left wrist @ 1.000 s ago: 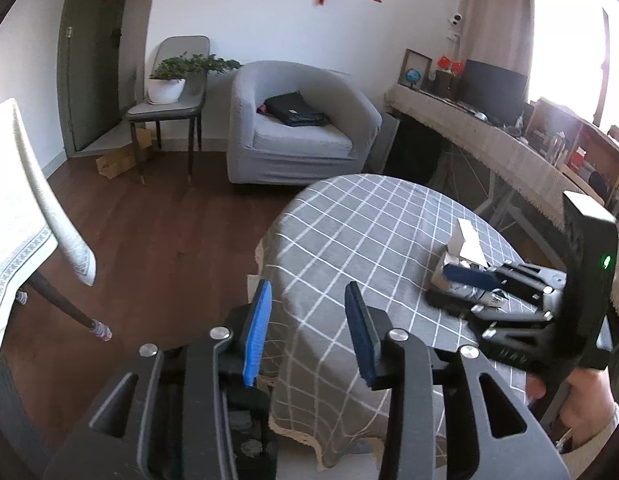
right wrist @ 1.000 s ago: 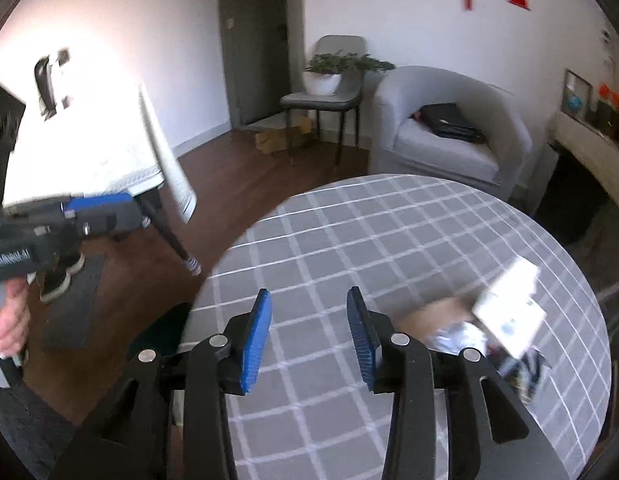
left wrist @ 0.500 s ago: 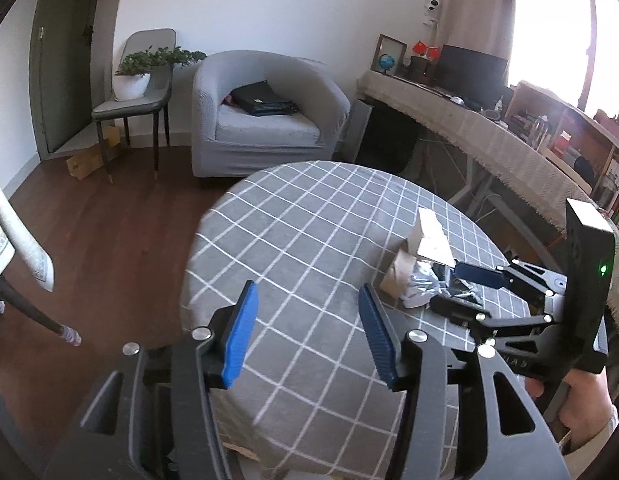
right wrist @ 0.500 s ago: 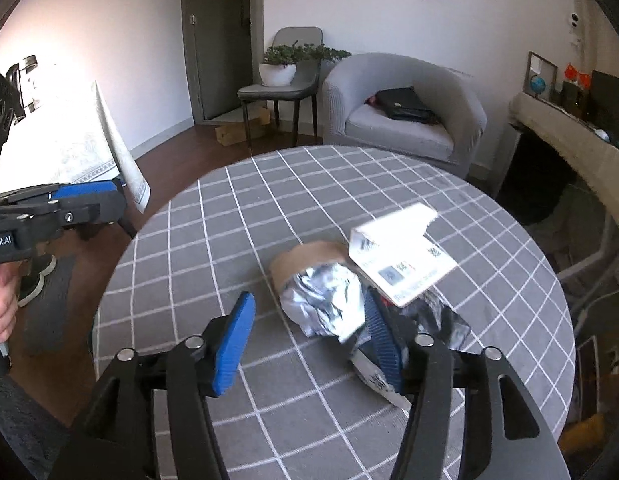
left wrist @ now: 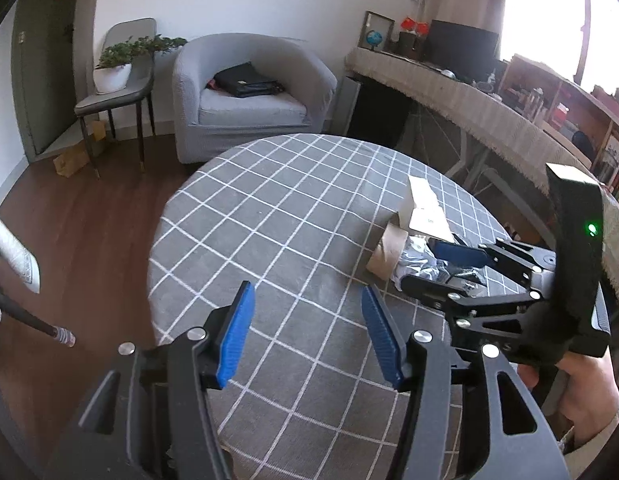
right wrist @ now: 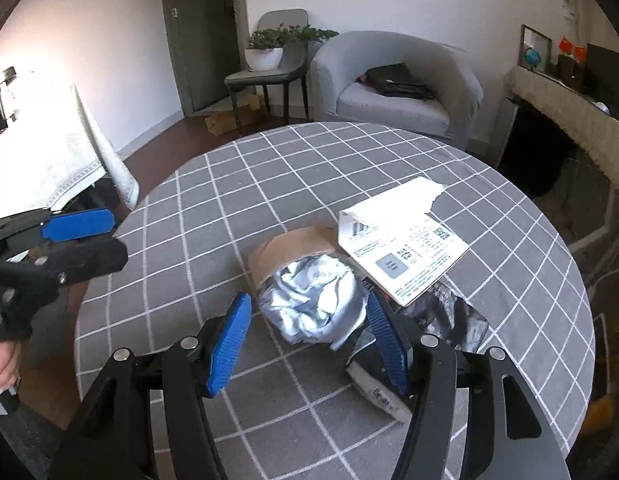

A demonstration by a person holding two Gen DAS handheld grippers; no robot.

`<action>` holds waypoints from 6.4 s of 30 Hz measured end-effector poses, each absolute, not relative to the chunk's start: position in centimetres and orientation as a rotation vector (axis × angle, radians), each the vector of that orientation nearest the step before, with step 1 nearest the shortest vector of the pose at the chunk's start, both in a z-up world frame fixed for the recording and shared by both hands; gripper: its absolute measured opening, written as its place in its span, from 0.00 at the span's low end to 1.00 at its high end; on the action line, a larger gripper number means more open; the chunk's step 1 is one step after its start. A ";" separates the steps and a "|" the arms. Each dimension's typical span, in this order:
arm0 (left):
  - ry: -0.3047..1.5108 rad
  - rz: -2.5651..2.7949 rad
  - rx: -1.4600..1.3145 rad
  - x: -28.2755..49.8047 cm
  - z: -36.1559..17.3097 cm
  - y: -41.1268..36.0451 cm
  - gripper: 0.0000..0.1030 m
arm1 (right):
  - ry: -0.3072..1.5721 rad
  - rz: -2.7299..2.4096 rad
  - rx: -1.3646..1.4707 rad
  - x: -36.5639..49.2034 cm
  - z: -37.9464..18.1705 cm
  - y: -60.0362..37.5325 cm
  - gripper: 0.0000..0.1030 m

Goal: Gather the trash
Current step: 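Grasp the crumpled silver foil wrapper with the right tool, then grasp the brown paper tape roll with the left tool, then carry the tape roll and the foil wrapper with both tools over the green bin, then open the left tool to drop the tape roll into the bin, then open the right tool to drop the foil wrapper into the bin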

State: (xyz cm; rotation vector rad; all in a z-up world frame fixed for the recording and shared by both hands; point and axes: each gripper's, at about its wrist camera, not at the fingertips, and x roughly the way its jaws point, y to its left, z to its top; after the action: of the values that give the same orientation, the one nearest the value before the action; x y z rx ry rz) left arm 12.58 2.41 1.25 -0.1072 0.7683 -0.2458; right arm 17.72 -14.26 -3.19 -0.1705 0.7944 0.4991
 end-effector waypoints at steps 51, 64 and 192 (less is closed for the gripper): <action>0.828 -0.468 -0.247 16.4 -1.9 -4.9 0.22 | 0.775 0.637 -0.227 14.1 -3.4 -17.4 0.43; 0.798 -0.378 -0.257 15.4 -0.8 -1.6 0.21 | 0.767 0.645 -0.224 13.9 -2.3 -16.2 0.43; 0.702 0.103 -0.245 0.8 3.2 26.7 0.18 | 1.273 0.906 -0.434 9.2 -18.9 16.4 0.56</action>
State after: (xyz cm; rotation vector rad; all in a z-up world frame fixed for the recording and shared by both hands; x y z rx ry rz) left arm 0.80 26.66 3.18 -0.2451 0.7024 0.1030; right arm 9.21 16.36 -18.88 -0.4336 1.2728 0.9059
